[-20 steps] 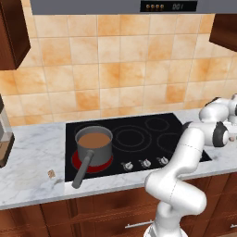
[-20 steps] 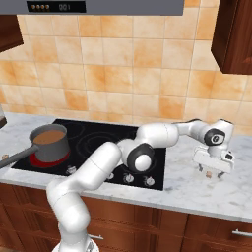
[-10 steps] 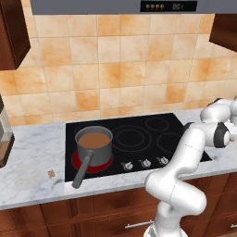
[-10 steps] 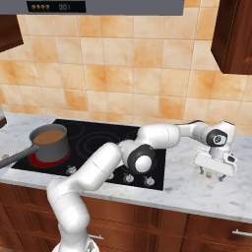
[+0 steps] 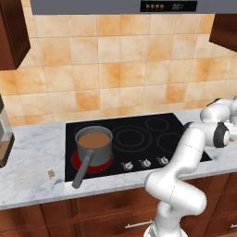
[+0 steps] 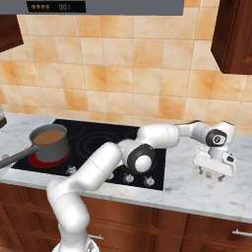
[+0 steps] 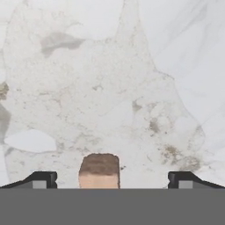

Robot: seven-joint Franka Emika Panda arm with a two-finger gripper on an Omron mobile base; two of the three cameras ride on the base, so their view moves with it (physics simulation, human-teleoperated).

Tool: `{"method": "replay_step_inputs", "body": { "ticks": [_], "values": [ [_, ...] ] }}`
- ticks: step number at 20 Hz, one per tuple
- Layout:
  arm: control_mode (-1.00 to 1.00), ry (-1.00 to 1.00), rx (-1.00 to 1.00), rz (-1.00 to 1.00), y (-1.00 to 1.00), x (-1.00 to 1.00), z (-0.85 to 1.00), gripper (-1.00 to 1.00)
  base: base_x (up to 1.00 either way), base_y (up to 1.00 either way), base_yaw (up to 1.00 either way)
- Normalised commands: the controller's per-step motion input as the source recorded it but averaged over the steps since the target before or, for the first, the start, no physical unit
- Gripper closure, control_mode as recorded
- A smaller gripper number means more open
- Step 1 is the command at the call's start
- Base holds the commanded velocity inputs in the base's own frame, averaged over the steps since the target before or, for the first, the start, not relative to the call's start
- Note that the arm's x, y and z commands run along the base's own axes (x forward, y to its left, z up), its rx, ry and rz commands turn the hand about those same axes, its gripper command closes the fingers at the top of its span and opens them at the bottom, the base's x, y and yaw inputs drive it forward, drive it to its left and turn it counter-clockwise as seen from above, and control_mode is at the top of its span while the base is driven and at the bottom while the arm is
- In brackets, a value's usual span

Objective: Pick up the sugar cube(s) and place them in the saucepan with hot chocolate.

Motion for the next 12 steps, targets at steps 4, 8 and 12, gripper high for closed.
{"method": "replay_step_inputs", "body": {
  "ticks": [4, 8, 12],
  "values": [
    [-1.00, 0.00, 0.00, 0.01, 0.09, 0.14, -0.10, -1.00, 0.00, 0.00, 0.00],
    [-1.00, 0.00, 0.00, 0.02, 0.00, 0.30, -0.08, -1.00, 0.00, 0.00, 0.00],
    [-1.00, 0.00, 0.00, 0.01, 0.00, 0.02, -0.04, -1.00, 0.00, 0.00, 0.00]
  ]
}}
